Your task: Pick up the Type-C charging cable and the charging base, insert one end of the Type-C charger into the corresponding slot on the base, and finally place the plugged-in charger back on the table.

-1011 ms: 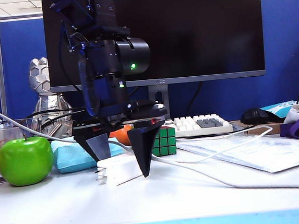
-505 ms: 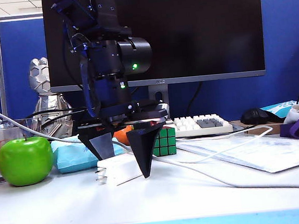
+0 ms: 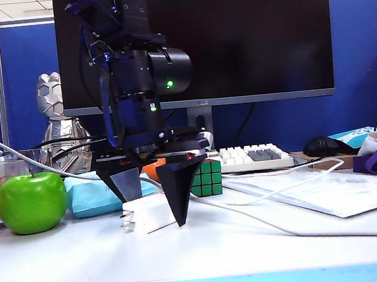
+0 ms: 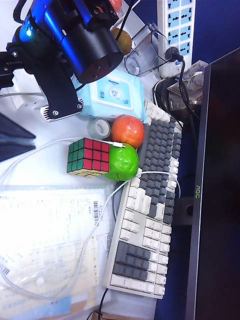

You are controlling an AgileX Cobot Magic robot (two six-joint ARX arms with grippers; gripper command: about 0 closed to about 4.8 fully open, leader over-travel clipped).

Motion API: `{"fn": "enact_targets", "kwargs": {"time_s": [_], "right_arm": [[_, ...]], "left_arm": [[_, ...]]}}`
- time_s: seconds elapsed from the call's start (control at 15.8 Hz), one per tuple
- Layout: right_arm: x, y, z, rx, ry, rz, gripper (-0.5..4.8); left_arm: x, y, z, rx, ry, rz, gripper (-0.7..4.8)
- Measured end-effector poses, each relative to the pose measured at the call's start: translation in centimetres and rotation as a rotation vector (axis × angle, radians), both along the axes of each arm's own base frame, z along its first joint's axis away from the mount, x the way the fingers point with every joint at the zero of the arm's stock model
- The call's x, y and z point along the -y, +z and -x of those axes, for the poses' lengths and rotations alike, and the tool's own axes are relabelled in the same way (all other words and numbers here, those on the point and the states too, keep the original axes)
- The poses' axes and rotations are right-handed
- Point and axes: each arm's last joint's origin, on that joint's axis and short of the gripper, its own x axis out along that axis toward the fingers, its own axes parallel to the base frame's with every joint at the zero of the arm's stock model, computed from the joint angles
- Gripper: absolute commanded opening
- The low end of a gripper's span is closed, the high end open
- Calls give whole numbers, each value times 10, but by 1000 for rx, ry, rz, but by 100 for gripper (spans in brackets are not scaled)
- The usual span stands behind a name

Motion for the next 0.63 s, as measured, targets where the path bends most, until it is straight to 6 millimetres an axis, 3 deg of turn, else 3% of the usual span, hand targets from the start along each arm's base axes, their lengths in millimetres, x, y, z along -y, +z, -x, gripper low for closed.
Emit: {"fn": "enact_targets", "kwargs": {"time_s": [0.06, 0.13, 0.25, 0.38, 0.63], "right_arm": [[0, 0, 0, -1, 0, 0, -6], [0, 0, 0, -1, 0, 0, -6], [0, 0, 0, -1, 0, 0, -6], [0, 0, 0, -1, 0, 0, -6], [0, 0, 0, -1, 0, 0, -6]], "left_arm": [[0, 0, 0, -1, -1, -1, 111], [0, 0, 1, -5, 0, -9, 39], [2, 0, 3, -3, -9, -7, -6], [3, 3, 6, -37, -19, -25, -6], [-8, 36, 18, -194, -56, -177, -6]]}}
